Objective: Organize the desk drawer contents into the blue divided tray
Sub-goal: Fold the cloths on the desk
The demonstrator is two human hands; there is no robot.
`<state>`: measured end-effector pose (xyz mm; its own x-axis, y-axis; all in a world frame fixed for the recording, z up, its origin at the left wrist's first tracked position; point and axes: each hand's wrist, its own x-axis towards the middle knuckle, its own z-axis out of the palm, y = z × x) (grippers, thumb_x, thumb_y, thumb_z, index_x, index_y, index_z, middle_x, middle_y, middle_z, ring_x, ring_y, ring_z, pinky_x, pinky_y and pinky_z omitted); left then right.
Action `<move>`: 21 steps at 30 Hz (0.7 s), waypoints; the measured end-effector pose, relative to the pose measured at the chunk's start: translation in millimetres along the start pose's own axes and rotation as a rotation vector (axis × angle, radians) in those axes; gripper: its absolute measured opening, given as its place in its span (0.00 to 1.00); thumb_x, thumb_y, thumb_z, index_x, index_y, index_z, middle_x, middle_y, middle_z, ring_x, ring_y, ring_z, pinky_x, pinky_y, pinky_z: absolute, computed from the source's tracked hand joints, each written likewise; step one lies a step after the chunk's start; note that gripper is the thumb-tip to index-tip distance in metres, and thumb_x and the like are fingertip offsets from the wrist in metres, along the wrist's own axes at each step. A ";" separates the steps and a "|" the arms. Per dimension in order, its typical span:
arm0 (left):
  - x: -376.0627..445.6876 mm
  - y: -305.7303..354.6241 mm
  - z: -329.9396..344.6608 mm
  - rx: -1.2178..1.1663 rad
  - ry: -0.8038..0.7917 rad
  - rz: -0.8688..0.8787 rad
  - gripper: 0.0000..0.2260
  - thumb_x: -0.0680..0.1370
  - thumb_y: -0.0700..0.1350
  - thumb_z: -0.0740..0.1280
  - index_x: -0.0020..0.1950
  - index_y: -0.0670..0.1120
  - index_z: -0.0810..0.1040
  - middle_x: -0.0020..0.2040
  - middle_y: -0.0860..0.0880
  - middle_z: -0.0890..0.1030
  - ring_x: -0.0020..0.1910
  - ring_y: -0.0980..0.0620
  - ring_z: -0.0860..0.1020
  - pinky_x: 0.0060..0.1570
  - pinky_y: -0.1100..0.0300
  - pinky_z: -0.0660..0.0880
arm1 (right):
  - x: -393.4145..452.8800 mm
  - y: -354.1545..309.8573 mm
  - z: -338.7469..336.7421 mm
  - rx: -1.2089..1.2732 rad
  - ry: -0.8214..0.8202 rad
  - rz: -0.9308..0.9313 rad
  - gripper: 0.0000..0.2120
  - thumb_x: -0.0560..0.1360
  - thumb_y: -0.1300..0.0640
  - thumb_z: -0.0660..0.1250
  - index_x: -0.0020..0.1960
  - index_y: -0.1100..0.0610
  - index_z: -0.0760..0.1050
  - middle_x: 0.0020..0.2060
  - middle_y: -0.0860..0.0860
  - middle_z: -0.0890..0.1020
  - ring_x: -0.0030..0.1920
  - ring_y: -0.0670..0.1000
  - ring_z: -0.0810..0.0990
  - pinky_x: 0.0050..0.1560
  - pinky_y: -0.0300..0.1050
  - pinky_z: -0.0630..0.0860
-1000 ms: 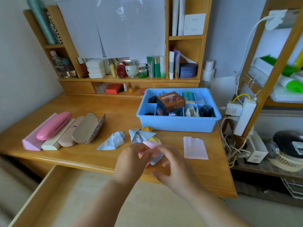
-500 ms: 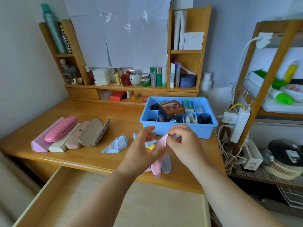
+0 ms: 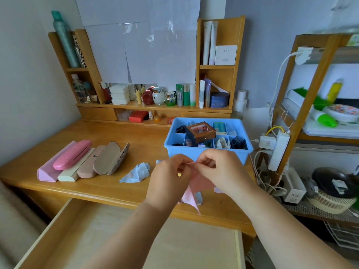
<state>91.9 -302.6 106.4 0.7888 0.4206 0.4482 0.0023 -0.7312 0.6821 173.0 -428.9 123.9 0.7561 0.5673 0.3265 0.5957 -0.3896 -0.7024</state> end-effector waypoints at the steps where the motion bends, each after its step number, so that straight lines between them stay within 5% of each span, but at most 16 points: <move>1: 0.6 0.4 -1.2 -0.052 -0.022 -0.027 0.08 0.75 0.42 0.64 0.45 0.51 0.82 0.38 0.58 0.82 0.41 0.63 0.79 0.40 0.67 0.76 | -0.6 0.6 -0.7 0.003 -0.022 0.002 0.06 0.72 0.48 0.71 0.37 0.46 0.77 0.29 0.39 0.79 0.35 0.37 0.78 0.31 0.29 0.71; 7: 4.5 3.9 -7.1 -0.331 -0.021 -0.165 0.12 0.78 0.43 0.64 0.37 0.55 0.80 0.31 0.62 0.79 0.33 0.65 0.75 0.32 0.74 0.69 | -7.0 17.4 -5.6 -0.288 -0.136 0.050 0.03 0.73 0.52 0.68 0.41 0.47 0.79 0.36 0.43 0.80 0.37 0.44 0.77 0.33 0.40 0.71; 10: 8.3 3.6 -15.7 -0.366 0.048 -0.184 0.10 0.78 0.44 0.64 0.38 0.53 0.79 0.30 0.60 0.78 0.32 0.64 0.74 0.31 0.72 0.70 | -13.2 31.4 -16.0 -0.176 -0.102 0.102 0.02 0.74 0.51 0.68 0.43 0.45 0.79 0.36 0.39 0.78 0.35 0.38 0.74 0.33 0.33 0.63; 14: 11.8 6.1 -21.3 -0.415 0.069 -0.203 0.08 0.77 0.46 0.66 0.39 0.50 0.80 0.29 0.58 0.78 0.32 0.60 0.73 0.35 0.62 0.70 | -18.7 38.3 -33.8 0.088 0.056 0.163 0.07 0.74 0.56 0.68 0.40 0.45 0.79 0.35 0.39 0.81 0.37 0.35 0.76 0.35 0.30 0.66; 18: 10.3 11.7 -17.7 -0.476 0.050 -0.186 0.08 0.77 0.49 0.67 0.39 0.50 0.81 0.32 0.54 0.79 0.35 0.56 0.74 0.39 0.55 0.72 | -29.1 37.2 -48.2 0.137 0.147 0.080 0.06 0.75 0.55 0.66 0.41 0.45 0.78 0.39 0.36 0.80 0.42 0.36 0.77 0.36 0.30 0.71; 21: 10.8 12.3 -10.2 -0.495 0.040 -0.183 0.08 0.77 0.50 0.66 0.39 0.52 0.81 0.32 0.55 0.79 0.33 0.59 0.74 0.37 0.58 0.73 | -35.8 35.5 -60.2 0.216 0.216 -0.001 0.05 0.75 0.55 0.67 0.41 0.47 0.78 0.33 0.39 0.80 0.35 0.38 0.78 0.34 0.26 0.70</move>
<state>94.2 -301.6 125.5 0.7787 0.5449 0.3111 -0.1601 -0.3068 0.9382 183.3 -506.7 125.3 0.8094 0.3913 0.4379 0.5424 -0.2123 -0.8129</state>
